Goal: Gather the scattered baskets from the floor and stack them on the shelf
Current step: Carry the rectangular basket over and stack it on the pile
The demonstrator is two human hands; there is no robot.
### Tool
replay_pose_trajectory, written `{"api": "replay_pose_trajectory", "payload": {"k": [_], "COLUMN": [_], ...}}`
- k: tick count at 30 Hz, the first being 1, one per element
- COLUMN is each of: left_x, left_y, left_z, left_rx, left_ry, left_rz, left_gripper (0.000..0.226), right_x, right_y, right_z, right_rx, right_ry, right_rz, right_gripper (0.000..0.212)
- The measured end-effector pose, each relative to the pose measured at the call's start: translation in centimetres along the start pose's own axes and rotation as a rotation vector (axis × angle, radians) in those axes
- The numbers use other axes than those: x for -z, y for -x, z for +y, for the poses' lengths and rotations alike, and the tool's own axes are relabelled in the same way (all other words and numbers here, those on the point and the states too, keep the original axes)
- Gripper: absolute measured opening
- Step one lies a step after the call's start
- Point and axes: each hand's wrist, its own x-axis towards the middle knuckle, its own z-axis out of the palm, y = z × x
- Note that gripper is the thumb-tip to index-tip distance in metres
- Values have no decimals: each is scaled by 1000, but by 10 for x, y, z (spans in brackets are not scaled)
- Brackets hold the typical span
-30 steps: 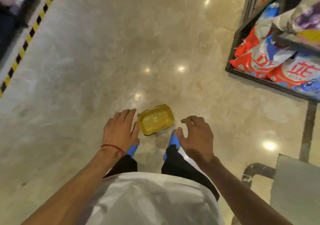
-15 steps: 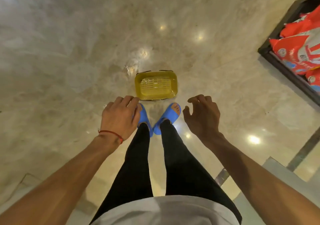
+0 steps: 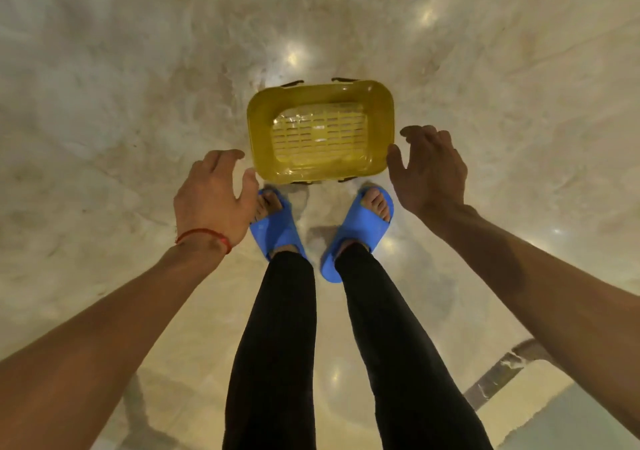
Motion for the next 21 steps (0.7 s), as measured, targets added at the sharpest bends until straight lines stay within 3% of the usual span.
{"api": "replay_pose_trajectory", "payload": {"k": [5, 10, 15, 21], "left_x": [-99, -145, -141, -71], "left_y": [-62, -104, -106, -55], "left_z": [-23, -17, 2, 4], "left_rx": [378, 523, 729, 857], "left_ry": [493, 684, 850, 910], "left_rz": [60, 66, 69, 44], "left_gripper": [49, 48, 52, 58], "right_x": [-72, -117, -112, -47], "right_y": [-61, -98, -93, -41], "right_z": [16, 23, 7, -32], "right_rx": [-192, -358, -513, -621], "right_ry": [-238, -555, -597, -655], "right_rz": [-16, -50, -61, -92], "right_gripper": [52, 56, 63, 70]}}
